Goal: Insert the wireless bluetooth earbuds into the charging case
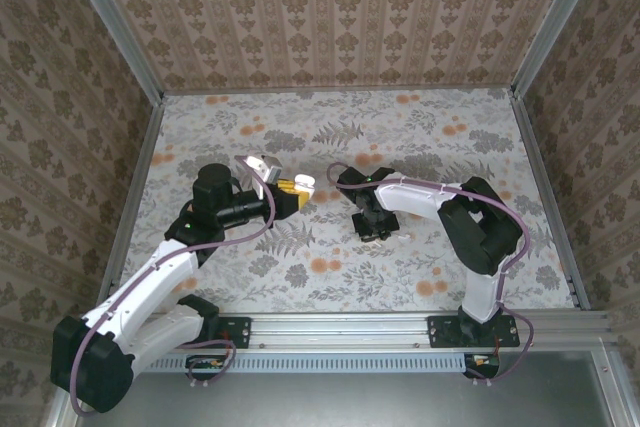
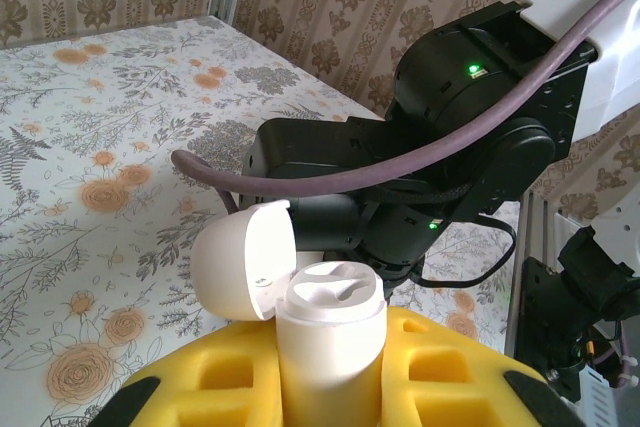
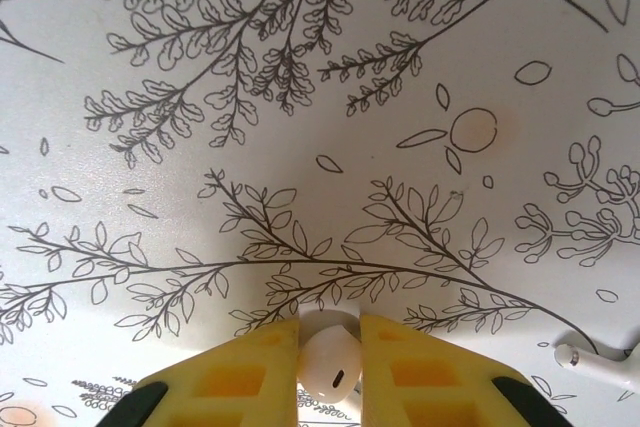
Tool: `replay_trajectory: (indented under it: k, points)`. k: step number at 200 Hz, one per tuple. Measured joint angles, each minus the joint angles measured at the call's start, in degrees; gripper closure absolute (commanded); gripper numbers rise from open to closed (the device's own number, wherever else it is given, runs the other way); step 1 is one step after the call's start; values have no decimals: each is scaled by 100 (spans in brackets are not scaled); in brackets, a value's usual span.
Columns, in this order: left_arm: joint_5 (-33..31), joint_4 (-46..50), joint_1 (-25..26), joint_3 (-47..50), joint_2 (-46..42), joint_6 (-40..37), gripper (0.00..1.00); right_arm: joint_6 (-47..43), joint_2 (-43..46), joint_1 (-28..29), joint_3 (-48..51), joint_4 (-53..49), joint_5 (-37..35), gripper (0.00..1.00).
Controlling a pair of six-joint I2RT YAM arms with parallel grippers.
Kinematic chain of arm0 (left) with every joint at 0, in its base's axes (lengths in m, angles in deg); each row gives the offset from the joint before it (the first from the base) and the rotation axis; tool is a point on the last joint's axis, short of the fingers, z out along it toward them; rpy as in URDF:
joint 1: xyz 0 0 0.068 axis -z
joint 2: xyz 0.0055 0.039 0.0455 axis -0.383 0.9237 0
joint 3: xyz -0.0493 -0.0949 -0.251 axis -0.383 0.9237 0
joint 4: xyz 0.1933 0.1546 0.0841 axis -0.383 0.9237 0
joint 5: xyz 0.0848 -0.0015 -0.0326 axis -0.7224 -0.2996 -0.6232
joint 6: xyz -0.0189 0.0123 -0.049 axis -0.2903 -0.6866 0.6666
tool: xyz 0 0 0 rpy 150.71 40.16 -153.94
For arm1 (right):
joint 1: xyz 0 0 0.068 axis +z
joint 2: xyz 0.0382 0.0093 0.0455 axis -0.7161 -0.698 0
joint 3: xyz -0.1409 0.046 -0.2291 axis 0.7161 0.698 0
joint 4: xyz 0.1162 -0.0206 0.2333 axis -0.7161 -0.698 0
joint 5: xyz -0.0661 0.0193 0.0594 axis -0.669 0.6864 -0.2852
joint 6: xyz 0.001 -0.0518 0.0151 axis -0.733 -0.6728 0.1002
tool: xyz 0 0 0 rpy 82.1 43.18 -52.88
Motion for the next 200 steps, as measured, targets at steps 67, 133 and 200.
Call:
replay_trajectory:
  k: [67, 133, 200]
  points:
    - [0, -72, 0, 0, 0, 0, 100, 162, 975, -103, 111, 227, 188, 86]
    - [-50, -673, 44, 118, 79, 74, 100, 372, 2830, -140, 199, 870, 472, 88]
    - [-1016, -1493, 686, 232, 273, 96, 100, 1056, 4103, -140, 581, 2149, 785, 90]
